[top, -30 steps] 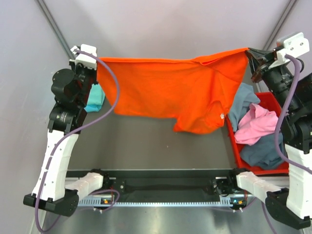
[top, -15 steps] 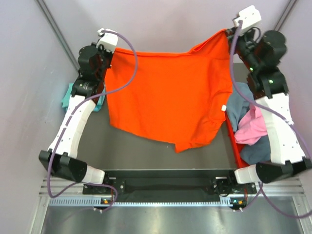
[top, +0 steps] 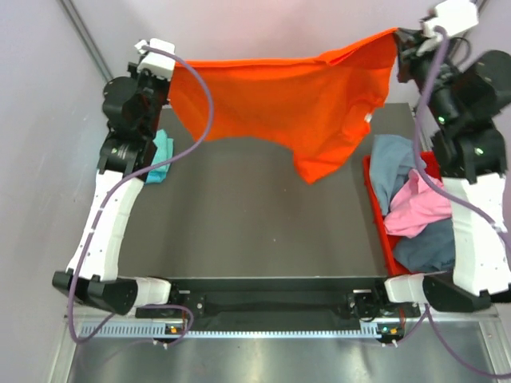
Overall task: Fold and stack the t-shirts
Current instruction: Flatten the tshirt out
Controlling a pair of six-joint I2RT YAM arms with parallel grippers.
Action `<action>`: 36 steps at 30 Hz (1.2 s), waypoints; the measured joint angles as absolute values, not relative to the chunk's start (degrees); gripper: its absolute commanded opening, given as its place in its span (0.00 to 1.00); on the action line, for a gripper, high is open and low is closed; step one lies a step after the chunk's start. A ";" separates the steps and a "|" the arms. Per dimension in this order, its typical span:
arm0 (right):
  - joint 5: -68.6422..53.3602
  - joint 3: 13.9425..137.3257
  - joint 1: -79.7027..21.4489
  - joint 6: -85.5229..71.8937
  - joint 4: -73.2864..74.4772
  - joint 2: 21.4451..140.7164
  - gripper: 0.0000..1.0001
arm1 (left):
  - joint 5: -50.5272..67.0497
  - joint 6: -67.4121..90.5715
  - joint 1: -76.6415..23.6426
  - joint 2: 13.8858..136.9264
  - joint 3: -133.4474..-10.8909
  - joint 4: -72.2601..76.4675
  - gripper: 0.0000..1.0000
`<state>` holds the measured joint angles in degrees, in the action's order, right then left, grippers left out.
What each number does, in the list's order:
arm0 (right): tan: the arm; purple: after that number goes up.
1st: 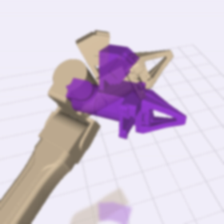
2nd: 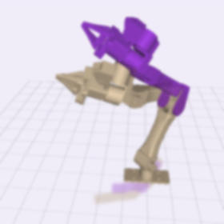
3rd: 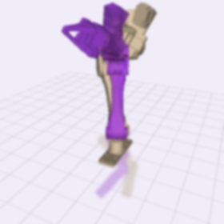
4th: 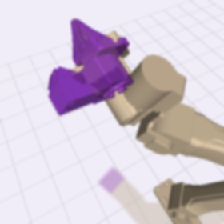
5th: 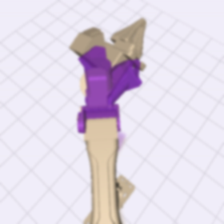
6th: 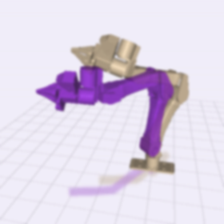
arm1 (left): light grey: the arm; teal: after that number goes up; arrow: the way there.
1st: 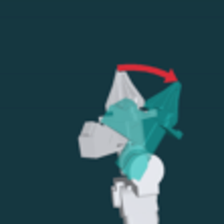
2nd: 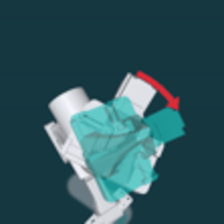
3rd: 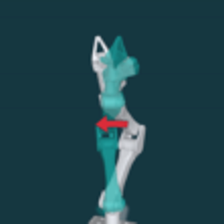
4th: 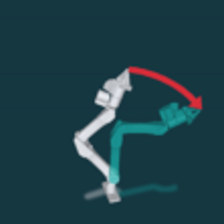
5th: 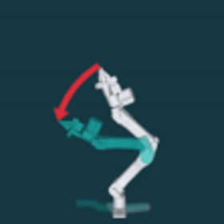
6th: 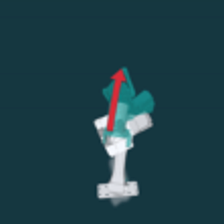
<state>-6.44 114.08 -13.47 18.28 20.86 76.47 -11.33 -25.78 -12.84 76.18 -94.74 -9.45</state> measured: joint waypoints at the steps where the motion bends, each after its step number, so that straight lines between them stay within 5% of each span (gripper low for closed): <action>1: -6.39 114.58 -13.69 18.22 21.43 74.89 0.00 | -11.29 -25.61 -12.86 74.91 -94.74 -9.56 0.00; 9: -7.70 115.72 -13.69 16.86 28.40 62.37 0.00 | -9.58 -22.52 -12.97 62.52 -94.50 -11.49 0.00; 21: -9.96 121.73 -11.44 15.09 31.40 62.52 0.00 | -8.16 -22.41 -13.28 61.89 -96.14 -15.03 0.00; 27: -9.98 109.45 -11.33 14.90 24.10 64.42 0.00 | -8.71 -23.07 -13.23 67.05 -92.40 -13.50 0.00; 36: -10.92 83.24 -11.05 14.79 12.45 78.85 0.00 | -8.80 -25.50 -13.02 83.57 -71.29 -8.25 0.00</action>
<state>-10.92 83.24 -11.05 14.79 12.45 78.85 -8.80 -25.50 -13.02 83.57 -71.29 -8.25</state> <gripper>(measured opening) 0.010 0.020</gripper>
